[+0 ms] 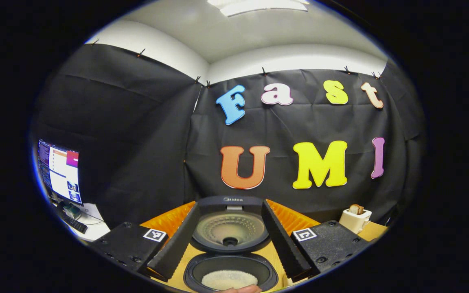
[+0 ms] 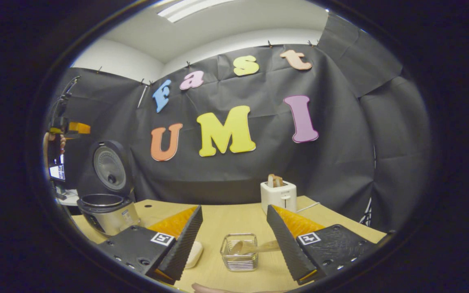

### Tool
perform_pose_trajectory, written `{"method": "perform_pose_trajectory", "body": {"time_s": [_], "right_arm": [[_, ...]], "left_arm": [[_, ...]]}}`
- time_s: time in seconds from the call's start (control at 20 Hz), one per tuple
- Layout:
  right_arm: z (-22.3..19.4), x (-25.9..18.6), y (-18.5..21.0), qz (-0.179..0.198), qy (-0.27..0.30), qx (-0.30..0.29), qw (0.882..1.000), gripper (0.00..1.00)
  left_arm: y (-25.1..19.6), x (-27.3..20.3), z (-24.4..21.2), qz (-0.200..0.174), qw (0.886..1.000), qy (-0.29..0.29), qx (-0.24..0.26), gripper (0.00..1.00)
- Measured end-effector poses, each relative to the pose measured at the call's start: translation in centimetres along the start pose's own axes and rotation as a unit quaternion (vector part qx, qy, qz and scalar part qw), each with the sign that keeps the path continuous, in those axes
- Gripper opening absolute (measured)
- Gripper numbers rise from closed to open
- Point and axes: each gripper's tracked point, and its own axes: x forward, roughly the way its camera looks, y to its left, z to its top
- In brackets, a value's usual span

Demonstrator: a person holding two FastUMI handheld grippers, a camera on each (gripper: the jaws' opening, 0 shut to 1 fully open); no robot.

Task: Close the left gripper, press the button to open the rice cooker; take a wooden spoon from the chopstick holder with the right hand, scoop a spoonful of rice and pour it into the rice cooker, then put the wooden spoon back into the chopstick holder.

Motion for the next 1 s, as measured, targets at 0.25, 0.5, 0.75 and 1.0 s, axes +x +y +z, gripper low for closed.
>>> {"method": "perform_pose_trajectory", "body": {"time_s": [0.25,0.5,0.75,1.0], "right_arm": [[1.1,-2.4,1.0,0.018,-0.007,-0.001,1.0,0.94],[0.6,-1.8,1.5,0.012,-0.006,0.0,1.0,0.94],[1.9,-2.7,2.1,0.013,-0.027,-0.022,0.999,0.92],[2.5,-3.5,3.7,0.019,-0.042,-0.044,0.998,0.94]], "left_arm": [[-2.2,5.6,-0.8,-0.03,0.999,-0.017,-0.002,0.97],[-1.1,11.2,-1.6,-0.007,1.0,-0.03,0.005,0.96],[0.6,14.7,-3.2,0.015,1.0,-0.008,-0.018,0.97],[1.1,14.5,-3.6,0.023,1.0,-0.005,0.008,0.95]]}}
